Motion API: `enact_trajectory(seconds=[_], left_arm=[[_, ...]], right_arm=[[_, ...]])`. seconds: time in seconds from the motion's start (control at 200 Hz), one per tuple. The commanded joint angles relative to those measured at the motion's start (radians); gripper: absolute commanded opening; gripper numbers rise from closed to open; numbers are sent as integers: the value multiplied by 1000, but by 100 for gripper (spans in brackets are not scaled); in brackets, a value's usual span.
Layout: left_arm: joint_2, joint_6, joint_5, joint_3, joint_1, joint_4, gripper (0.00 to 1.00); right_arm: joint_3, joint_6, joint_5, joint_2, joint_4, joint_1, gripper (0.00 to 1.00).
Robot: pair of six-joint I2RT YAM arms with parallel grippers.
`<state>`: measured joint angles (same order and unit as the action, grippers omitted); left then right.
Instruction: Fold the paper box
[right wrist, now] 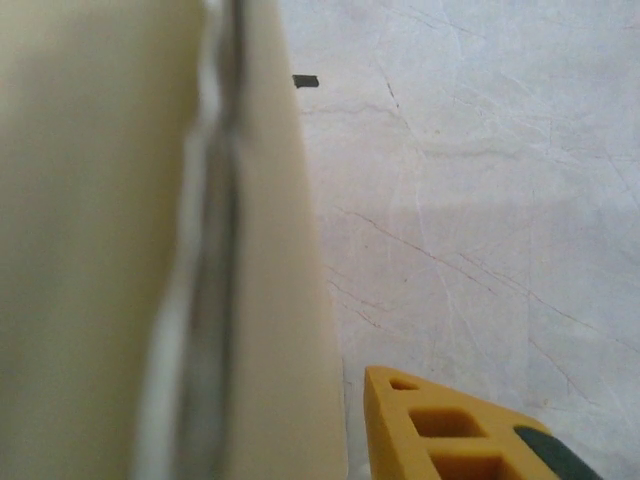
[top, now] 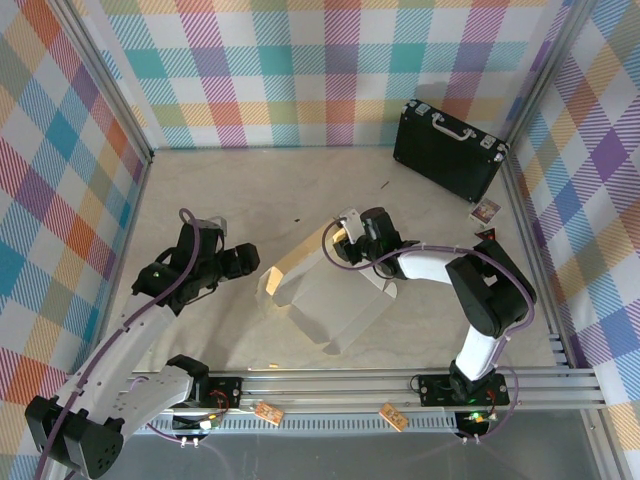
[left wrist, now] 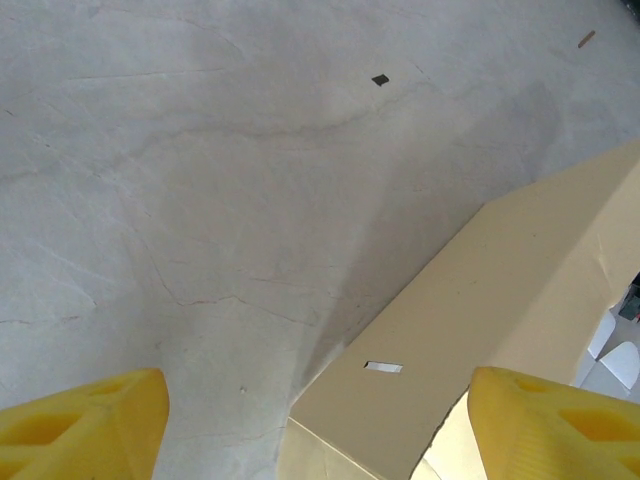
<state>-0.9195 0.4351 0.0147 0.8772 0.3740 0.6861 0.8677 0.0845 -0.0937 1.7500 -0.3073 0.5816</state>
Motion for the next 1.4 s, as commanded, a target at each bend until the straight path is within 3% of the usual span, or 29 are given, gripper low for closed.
enact_trajectory(seconds=[0.0,0.215,0.435,0.635,0.895,1.08,1.245,1.395], left_arm=[[5,4,-18,-11,-12,-23,78],[27,11,-17,-58,-10,-42,78],[125,124,41,-177,-10,-74,77],[188,158,97,-260,-11,-106,78],[169,106,112,-316,-11,-205,77],[172,69,98,-322,-11,-253,77],[173,51,82,-320,-10,-255,77],[195,40,69,-322,-10,-248,77]], right_arm=[[4,-19,-17,-20,-37,-9,30],[-8,-22,-14,-33,-50,-25,31],[-21,-50,-15,-35,-84,-38,13],[-49,-77,58,-63,-93,-50,9],[-71,-72,51,-116,-77,-60,38],[-83,-1,-8,-162,-37,-60,48],[-79,57,5,-205,57,-60,51],[-21,147,-59,-297,324,-60,51]])
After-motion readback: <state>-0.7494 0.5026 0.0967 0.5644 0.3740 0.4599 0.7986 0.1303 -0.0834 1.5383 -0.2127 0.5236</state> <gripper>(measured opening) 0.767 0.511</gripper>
